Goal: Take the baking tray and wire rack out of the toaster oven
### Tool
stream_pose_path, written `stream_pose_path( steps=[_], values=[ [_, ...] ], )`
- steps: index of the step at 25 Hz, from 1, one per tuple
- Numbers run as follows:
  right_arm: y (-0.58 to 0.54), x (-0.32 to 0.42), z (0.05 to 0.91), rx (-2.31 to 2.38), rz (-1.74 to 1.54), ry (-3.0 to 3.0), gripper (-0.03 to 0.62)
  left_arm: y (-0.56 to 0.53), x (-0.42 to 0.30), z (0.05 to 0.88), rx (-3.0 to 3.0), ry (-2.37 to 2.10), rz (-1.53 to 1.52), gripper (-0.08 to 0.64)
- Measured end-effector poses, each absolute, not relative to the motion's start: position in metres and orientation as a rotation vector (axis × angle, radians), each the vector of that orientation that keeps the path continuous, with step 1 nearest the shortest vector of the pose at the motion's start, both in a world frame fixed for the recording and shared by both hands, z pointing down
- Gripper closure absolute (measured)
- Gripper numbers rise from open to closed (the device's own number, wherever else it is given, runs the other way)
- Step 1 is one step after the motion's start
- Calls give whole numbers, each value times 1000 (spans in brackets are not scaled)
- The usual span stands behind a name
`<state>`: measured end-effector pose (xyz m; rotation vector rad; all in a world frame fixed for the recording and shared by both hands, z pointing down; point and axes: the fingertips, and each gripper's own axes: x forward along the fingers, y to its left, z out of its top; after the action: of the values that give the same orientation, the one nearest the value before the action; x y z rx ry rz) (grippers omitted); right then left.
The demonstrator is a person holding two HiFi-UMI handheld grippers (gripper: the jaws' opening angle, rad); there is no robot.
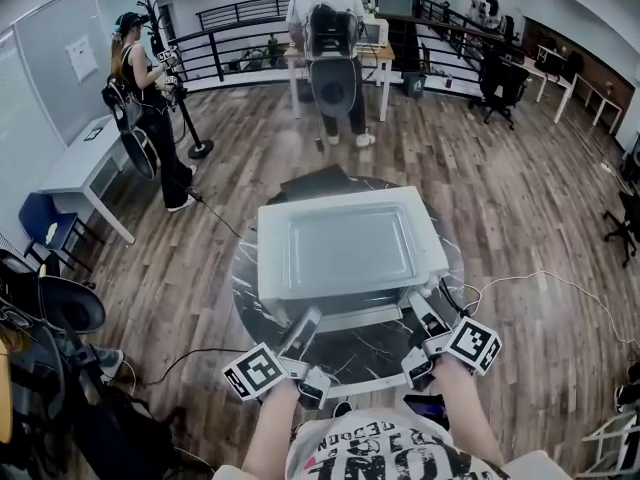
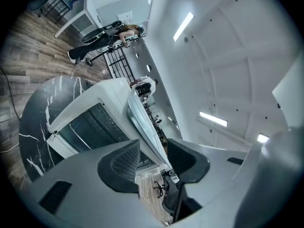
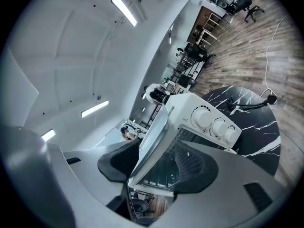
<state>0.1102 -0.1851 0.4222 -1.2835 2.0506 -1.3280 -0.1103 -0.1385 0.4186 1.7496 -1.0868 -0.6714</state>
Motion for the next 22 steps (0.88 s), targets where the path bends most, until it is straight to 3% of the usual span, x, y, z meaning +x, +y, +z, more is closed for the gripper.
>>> stream_pose_path(
  steps=[22],
  values=[
    [-85, 144, 490, -1371, -1465, 1966, 417, -36, -102, 482, 1572, -1163, -649, 401]
  ],
)
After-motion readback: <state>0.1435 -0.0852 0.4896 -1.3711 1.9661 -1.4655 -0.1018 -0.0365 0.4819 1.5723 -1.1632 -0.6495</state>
